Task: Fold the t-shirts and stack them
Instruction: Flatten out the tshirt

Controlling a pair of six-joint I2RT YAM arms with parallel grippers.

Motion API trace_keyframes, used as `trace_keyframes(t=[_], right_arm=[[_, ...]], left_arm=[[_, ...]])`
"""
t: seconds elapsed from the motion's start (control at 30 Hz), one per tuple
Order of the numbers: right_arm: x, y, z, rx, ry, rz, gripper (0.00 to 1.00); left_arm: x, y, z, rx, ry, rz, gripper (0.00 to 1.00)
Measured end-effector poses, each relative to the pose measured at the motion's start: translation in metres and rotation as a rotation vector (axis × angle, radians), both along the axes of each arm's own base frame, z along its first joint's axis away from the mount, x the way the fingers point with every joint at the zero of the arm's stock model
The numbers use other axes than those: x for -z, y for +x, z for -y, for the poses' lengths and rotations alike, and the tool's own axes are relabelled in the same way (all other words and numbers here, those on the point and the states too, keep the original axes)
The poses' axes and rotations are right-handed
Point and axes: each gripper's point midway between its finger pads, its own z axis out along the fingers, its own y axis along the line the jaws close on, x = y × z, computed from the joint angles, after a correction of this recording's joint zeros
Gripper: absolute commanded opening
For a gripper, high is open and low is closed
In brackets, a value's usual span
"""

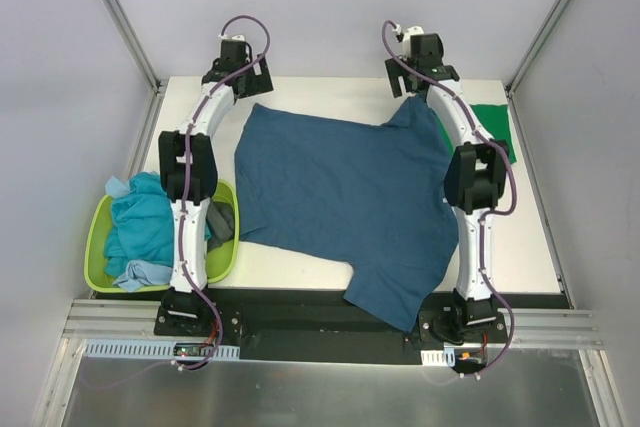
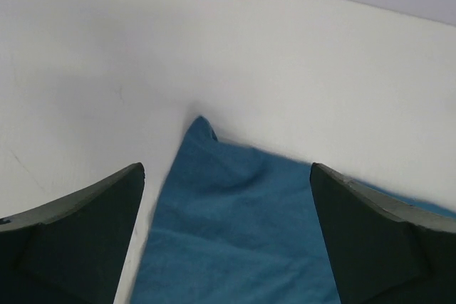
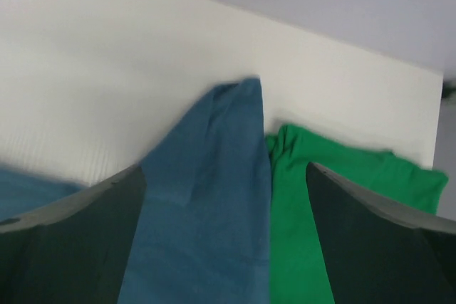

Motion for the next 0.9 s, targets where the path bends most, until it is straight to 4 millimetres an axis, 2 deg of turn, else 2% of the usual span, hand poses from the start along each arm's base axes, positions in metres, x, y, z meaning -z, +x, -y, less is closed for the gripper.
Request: trace_keyframes(t=[0.07,0.1,0.2,0.27,0.33,0.4,0.47,0.57,0.63,0.7,0.73,0.9], right_arm=[[-0.001,-0.019,0.004,0.043,0.030,-0.028,0.96],[-0.001,-0.036,0.008,0.071,0.052,-0.052,0.96],[-0.012,-0.104,0.023,0.171,0.149,-0.119,0.96],[-0.025,-0.146,0.035,0.225,0.260,-0.130,0.96],[-0.031,-0.191,0.055,0.294,0.403,-0.135,0.96],[-0.020,-0.226,0.075,0.375,0.500,-0.160,0.96],[0.008,-0.256,0.091,0.460,0.578,-0.226,0.96],[0.057,-0.283,0.092,0.525,0.649,-0.369,0.96],[0.078,-0.289,0.090,0.540,0.680,-0.442,0.97],[0.089,-0.284,0.088,0.530,0.705,-0.474,0.99],[0.093,-0.279,0.087,0.523,0.717,-0.490,0.96],[0.109,-0.248,0.087,0.489,0.732,-0.532,0.92]], left_arm=[[-0.007,-0.010,0.005,0.019,-0.020,-0.006,0.99],[-0.011,-0.018,0.008,0.032,-0.032,-0.014,0.99],[-0.036,-0.051,0.022,0.092,-0.082,-0.024,0.99],[-0.055,-0.082,0.038,0.149,-0.129,-0.025,0.99],[-0.069,-0.118,0.059,0.219,-0.180,-0.030,0.99],[-0.071,-0.148,0.078,0.284,-0.211,-0.050,0.99],[-0.060,-0.175,0.096,0.341,-0.230,-0.087,0.99],[-0.020,-0.209,0.115,0.397,-0.237,-0.188,0.99],[0.010,-0.229,0.118,0.406,-0.247,-0.272,0.99],[0.034,-0.242,0.116,0.398,-0.250,-0.339,0.99],[0.043,-0.246,0.114,0.392,-0.249,-0.363,0.99],[0.064,-0.252,0.108,0.373,-0.242,-0.405,0.99]])
